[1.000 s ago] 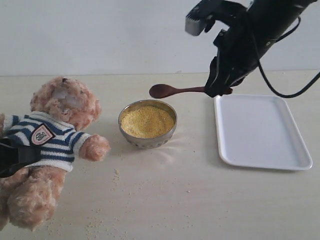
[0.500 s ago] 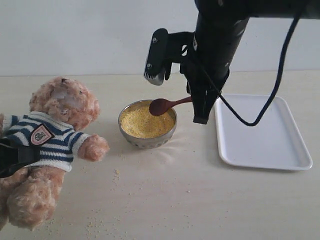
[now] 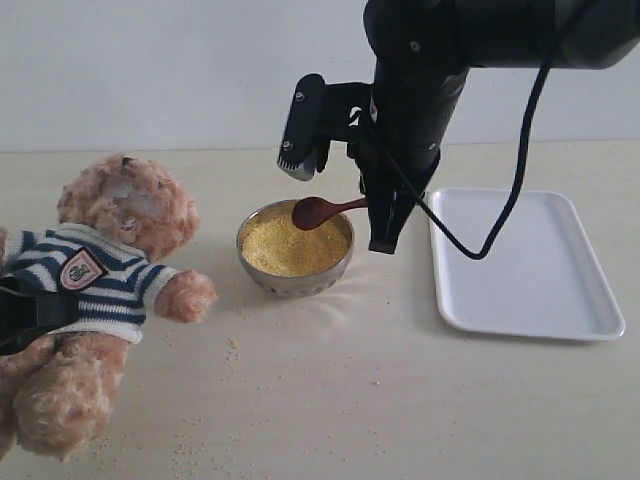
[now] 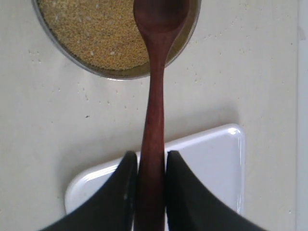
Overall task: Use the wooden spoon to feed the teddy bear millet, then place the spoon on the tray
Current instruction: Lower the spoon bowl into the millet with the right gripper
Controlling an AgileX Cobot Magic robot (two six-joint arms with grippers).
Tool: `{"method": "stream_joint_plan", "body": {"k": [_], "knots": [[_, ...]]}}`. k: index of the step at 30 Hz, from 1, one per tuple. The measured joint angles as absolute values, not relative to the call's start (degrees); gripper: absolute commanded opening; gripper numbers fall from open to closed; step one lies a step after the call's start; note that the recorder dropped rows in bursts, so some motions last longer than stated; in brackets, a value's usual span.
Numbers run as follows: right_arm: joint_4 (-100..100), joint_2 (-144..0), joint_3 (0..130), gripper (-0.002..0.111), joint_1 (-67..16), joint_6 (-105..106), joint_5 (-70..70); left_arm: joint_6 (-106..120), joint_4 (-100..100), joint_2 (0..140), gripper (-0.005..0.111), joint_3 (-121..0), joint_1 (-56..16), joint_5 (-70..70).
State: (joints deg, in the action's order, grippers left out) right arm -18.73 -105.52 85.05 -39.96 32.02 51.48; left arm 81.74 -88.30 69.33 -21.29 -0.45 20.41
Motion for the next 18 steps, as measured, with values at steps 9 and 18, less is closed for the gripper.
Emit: {"method": "stream_joint_plan", "body": {"k": [9,18], "knots": [[-20.92,-107.77,85.05,0.000,-39.96,30.99,49.28,81.74,-88.30,69.33,0.005,-21.29,-0.45,20.41],[-21.19,-108.78,85.05,0.000,-39.96,30.81,48.40,81.74,-88.30,69.33,0.005,-21.29,-0.45,20.41]]}}
